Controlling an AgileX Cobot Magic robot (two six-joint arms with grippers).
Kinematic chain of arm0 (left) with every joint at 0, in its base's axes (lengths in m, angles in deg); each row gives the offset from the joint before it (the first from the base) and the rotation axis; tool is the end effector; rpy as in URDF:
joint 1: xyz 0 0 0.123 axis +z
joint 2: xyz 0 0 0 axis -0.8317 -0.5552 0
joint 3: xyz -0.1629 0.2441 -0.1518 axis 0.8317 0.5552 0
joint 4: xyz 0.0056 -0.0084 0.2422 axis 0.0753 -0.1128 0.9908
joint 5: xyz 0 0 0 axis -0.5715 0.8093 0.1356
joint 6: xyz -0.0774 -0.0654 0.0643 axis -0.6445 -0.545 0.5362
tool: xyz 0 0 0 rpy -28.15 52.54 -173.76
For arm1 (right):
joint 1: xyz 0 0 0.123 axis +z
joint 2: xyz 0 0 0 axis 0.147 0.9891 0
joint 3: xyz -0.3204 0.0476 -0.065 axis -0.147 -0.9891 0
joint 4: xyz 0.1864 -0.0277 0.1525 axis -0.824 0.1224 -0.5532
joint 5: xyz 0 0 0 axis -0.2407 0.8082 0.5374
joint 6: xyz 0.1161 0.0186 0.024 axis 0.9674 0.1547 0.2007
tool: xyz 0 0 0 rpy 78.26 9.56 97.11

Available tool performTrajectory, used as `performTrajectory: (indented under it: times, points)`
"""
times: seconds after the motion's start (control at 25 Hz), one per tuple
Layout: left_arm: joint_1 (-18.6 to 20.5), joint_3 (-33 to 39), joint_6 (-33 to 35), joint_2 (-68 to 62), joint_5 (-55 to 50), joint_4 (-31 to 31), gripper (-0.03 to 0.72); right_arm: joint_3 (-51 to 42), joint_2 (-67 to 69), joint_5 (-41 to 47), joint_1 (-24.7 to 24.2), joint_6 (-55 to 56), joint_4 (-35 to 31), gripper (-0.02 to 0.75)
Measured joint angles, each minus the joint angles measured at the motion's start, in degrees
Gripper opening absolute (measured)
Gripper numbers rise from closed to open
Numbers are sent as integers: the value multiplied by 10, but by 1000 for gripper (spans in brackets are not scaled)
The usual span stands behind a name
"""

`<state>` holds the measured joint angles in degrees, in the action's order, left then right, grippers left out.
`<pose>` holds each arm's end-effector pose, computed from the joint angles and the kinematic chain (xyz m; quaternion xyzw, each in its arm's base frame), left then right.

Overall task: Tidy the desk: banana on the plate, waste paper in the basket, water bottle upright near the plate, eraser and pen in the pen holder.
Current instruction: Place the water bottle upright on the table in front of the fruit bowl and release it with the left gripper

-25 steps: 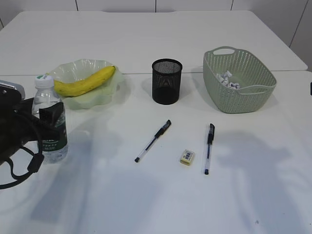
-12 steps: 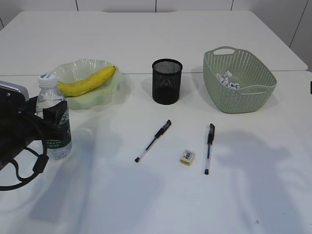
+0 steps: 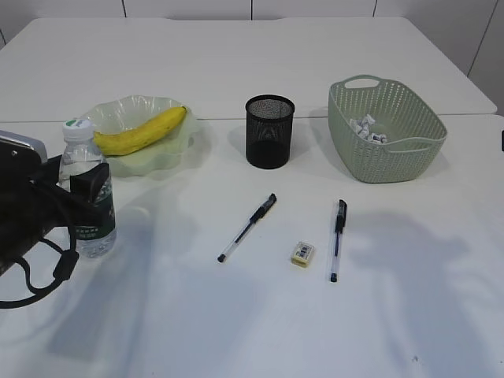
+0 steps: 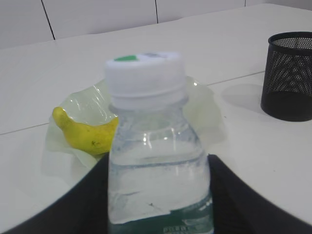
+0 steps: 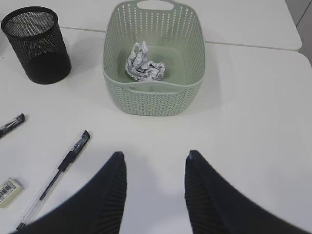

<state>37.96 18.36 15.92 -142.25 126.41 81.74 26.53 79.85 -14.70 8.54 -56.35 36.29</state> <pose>0.3153 -0.0904 0.1718 0.1047 0.7537 -0.0451 0.6472 0.2153 0.0021 0.3063 -0.0469 0.8743 -0.0167 0.4828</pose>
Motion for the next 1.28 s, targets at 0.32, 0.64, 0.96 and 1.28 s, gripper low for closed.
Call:
performTrajectory:
  times: [0.32,0.64,0.96,1.28]
  points:
    - [0,-1,0,0,0,1,363,0,0,-3,0,0,0,302]
    - [0,-30,0,-5,-22,16,363,0,0,-3,0,0,0,302]
    - [0,-45,0,-7,-36,21,363,0,0,-5,0,0,0,302]
    - [0,-71,-2,-12,-58,41,363,0,0,-9,0,0,0,302]
